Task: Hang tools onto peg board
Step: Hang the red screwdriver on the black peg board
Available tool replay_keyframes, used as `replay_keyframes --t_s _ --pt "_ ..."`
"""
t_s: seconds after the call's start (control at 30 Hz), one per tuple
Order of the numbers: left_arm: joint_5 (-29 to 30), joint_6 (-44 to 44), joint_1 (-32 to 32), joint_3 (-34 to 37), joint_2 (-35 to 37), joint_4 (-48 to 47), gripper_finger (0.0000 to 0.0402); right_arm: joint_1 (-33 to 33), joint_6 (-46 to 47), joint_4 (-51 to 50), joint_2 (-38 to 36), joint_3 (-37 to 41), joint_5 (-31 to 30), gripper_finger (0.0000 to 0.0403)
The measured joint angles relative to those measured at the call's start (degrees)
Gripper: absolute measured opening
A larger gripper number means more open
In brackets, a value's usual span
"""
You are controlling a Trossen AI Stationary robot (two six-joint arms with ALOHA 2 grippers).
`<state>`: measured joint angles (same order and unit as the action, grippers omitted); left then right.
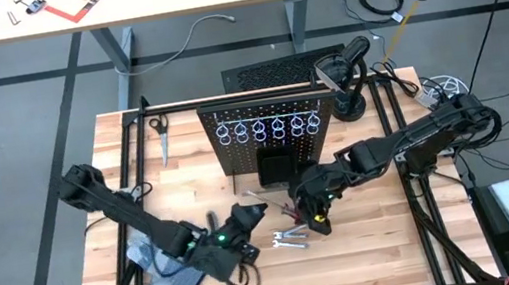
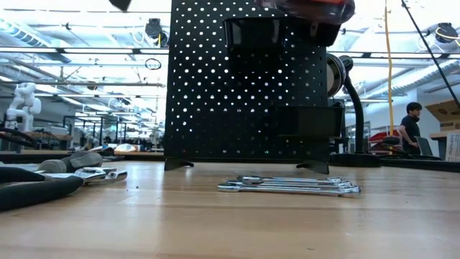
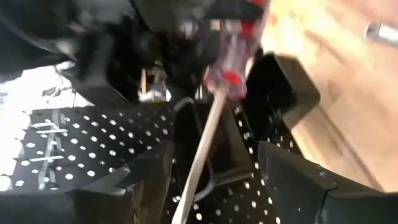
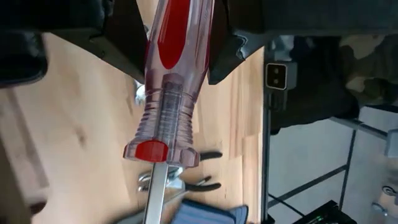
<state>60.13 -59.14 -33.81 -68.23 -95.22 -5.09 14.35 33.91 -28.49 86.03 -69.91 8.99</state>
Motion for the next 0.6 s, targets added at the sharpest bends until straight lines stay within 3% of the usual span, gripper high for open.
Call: replay_keyframes --t_s 0.43,0.6 --pt "7.4 -4.8 1.6 0.0 -6.0 0.3 0.0244 2.3 3.4 0.6 0.9 0.0 1.9 0.0130" --pt "9.2 -4.4 1.6 0.0 -6.0 1.3 0.0197 2.3 3.9 0.8 0.9 0.0 1.9 0.0130"
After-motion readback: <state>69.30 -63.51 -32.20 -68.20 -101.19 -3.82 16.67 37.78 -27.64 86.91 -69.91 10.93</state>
